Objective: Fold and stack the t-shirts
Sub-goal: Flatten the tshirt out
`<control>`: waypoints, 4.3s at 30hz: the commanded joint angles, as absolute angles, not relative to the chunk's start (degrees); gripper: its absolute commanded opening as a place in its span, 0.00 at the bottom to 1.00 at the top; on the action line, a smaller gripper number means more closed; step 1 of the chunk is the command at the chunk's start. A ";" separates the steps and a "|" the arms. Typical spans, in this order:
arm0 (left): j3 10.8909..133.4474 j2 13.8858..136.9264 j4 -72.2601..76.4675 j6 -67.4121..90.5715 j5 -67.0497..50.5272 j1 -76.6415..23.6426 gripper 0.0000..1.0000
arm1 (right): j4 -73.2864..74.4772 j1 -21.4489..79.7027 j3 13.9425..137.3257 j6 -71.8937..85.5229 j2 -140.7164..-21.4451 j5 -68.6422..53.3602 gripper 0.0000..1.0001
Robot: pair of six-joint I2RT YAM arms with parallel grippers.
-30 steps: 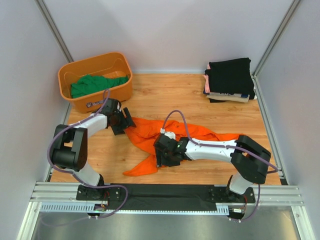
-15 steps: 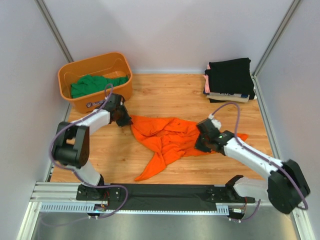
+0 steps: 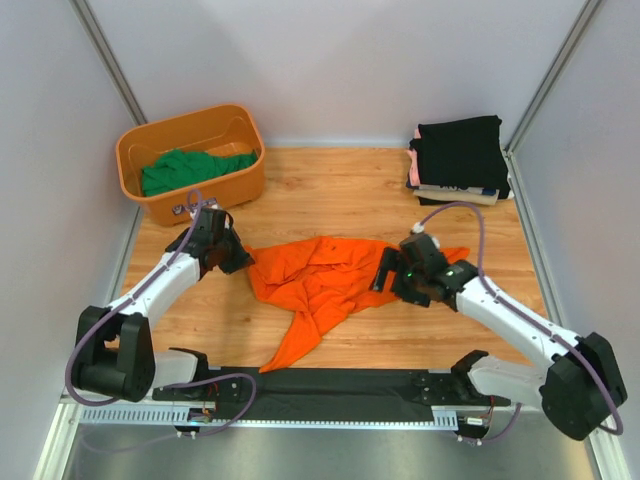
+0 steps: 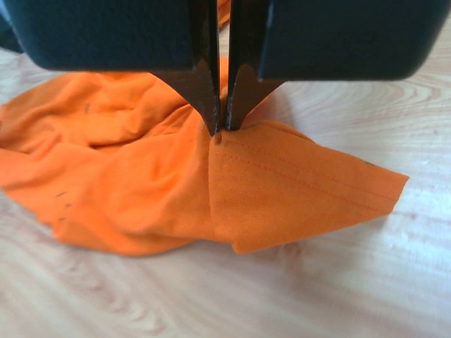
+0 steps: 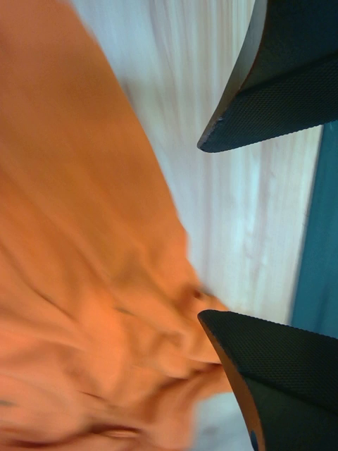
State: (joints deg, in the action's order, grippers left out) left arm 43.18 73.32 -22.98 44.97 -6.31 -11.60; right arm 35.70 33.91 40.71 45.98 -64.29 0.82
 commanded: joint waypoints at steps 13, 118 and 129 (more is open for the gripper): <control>41.49 71.72 -22.59 44.56 -6.59 -10.81 0.00 | 19.16 50.63 47.02 54.05 -89.99 -3.69 0.66; 47.00 34.55 -38.58 58.86 -12.21 11.07 0.00 | 66.43 42.63 67.03 39.74 -44.74 33.65 0.00; 78.82 33.05 -46.67 67.85 -7.74 11.07 0.00 | 81.21 42.54 117.64 31.31 -51.68 46.32 0.00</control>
State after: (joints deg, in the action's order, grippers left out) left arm 72.97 32.82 -43.16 65.45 -11.33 10.59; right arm 73.82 42.81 109.12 35.77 -51.05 39.59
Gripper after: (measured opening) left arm 0.006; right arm 0.011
